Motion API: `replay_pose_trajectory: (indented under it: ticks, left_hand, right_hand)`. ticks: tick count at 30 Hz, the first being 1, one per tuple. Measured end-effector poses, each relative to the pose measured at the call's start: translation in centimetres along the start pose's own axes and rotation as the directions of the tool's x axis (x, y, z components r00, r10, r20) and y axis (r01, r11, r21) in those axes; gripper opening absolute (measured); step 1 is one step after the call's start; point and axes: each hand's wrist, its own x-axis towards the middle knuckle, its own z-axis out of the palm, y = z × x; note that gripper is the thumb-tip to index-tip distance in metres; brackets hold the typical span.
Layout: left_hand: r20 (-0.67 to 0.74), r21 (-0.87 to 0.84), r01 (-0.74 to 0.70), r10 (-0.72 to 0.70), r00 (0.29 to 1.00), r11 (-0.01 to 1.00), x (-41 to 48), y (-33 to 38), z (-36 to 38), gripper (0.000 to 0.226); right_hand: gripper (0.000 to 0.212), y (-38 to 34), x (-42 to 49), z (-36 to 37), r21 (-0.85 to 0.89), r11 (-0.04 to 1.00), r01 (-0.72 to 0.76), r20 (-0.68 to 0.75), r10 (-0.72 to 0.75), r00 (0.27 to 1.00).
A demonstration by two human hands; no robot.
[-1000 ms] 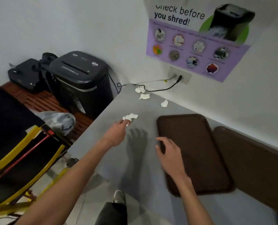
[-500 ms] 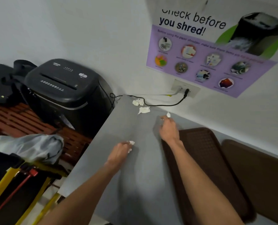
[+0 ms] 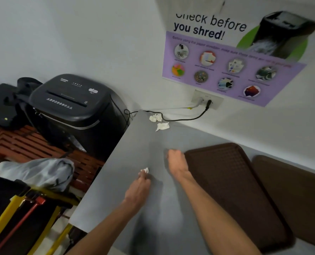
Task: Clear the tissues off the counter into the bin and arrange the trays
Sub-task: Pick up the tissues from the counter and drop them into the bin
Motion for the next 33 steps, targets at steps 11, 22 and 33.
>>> replay_pose_trajectory:
  ticks: [11,22,33]
  left_hand:
    - [-0.14,-0.25,0.07,-0.107,0.984,0.966,-6.7,3.7,0.0,0.032]
    - [-0.342,-0.413,-0.274,0.131,0.931,0.868,-22.9,31.2,-1.4,0.023]
    - [-0.244,-0.604,-0.47,0.413,0.878,0.643,-30.9,57.3,0.6,0.009]
  right_hand:
    - [0.013,12.5,-23.5,1.6,0.611,0.791,0.015,-0.288,0.205,0.935]
    - [0.01,30.6,-48.7,-4.4,0.798,0.6,0.056,-0.426,0.497,0.756]
    - [0.011,49.4,-65.8,-10.9,0.902,0.417,0.111,-0.421,0.794,0.438]
